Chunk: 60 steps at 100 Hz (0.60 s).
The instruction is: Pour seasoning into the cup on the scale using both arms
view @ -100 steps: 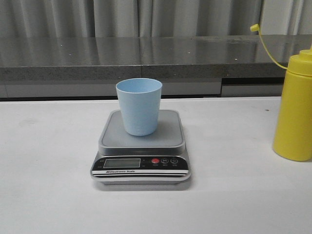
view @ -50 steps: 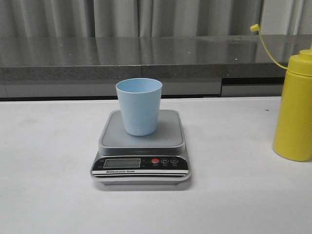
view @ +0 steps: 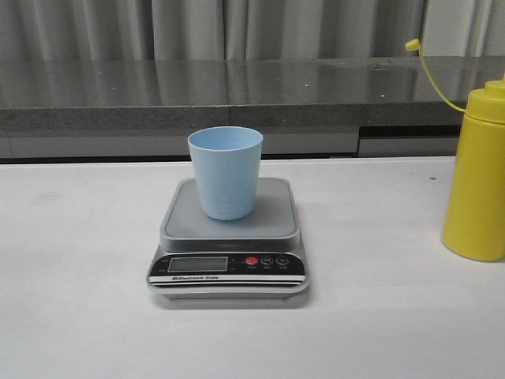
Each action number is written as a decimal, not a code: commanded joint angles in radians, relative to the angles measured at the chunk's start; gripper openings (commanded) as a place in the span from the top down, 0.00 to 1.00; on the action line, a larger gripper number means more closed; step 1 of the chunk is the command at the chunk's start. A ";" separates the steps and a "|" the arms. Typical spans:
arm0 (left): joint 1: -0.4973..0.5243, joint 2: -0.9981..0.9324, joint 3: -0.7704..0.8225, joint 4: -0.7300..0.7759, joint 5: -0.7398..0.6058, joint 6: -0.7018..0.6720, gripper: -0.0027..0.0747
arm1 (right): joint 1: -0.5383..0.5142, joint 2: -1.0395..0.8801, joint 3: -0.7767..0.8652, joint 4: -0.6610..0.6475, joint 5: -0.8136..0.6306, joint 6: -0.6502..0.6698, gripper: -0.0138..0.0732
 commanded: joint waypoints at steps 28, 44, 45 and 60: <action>0.124 -0.144 0.164 -0.012 -0.205 0.052 0.99 | -0.005 -0.023 -0.019 -0.013 -0.077 0.000 0.91; 0.129 -0.233 0.249 -0.019 -0.227 0.052 0.99 | -0.005 -0.023 -0.019 -0.013 -0.077 0.000 0.91; 0.129 -0.233 0.258 -0.019 -0.234 0.052 0.99 | -0.005 -0.023 -0.019 -0.013 -0.077 0.000 0.91; 0.129 -0.231 0.266 -0.020 -0.208 0.050 0.99 | -0.005 -0.023 -0.019 -0.013 -0.077 0.000 0.91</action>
